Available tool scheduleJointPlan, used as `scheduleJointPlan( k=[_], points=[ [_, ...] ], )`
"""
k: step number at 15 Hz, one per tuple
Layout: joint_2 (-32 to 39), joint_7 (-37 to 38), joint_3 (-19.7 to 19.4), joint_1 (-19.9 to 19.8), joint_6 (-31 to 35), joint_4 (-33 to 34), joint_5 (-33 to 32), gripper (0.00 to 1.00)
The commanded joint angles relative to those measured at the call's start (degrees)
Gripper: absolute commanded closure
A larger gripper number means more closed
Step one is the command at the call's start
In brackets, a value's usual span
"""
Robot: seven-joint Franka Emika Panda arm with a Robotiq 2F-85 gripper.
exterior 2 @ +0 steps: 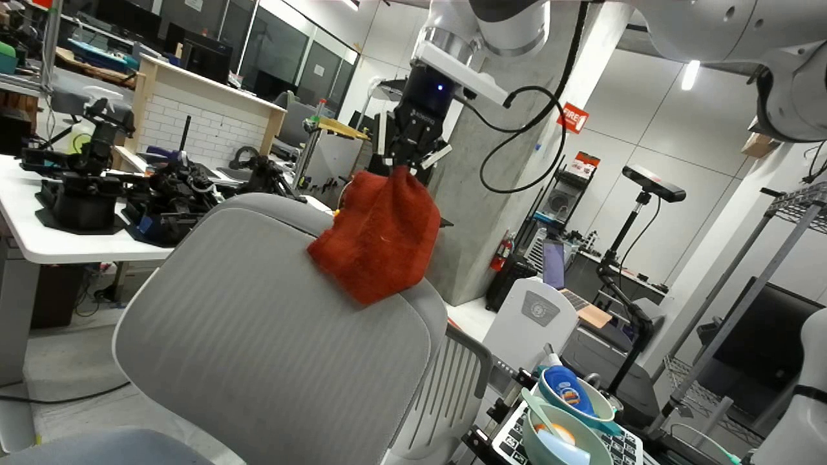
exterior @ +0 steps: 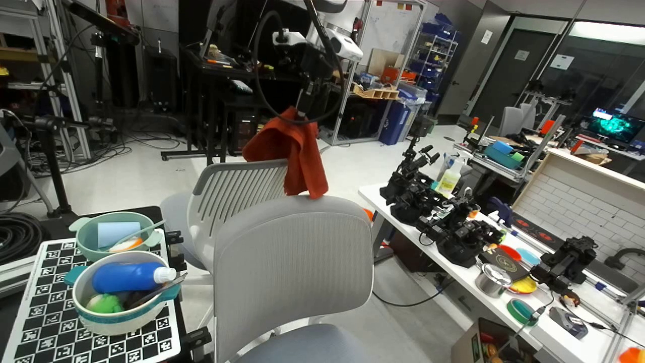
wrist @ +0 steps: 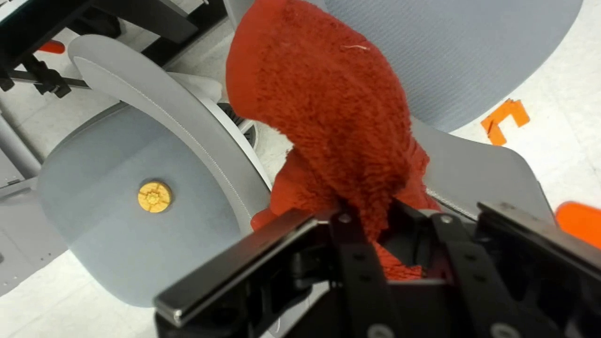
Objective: Move the towel to the chair on the left then back to the chair on the right
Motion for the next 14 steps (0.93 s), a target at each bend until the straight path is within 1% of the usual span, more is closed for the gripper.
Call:
scheduleJointPlan(
  k=[1, 10, 11, 12, 14],
  points=[
    [0.5, 1.6, 0.0, 0.1, 0.4, -0.2, -1.2, 0.97],
    [2.8, 4.3, 0.7, 2.3, -0.1, 1.5, -3.6, 0.97],
    [3.1, 4.7, 0.7, 2.6, 0.0, 1.7, -4.0, 0.63],
    [3.4, 4.9, 0.7, 2.8, -0.1, 2.1, -4.5, 0.62],
    [4.0, 5.0, 0.7, 3.0, -0.6, 2.8, -4.9, 0.49]
  ],
)
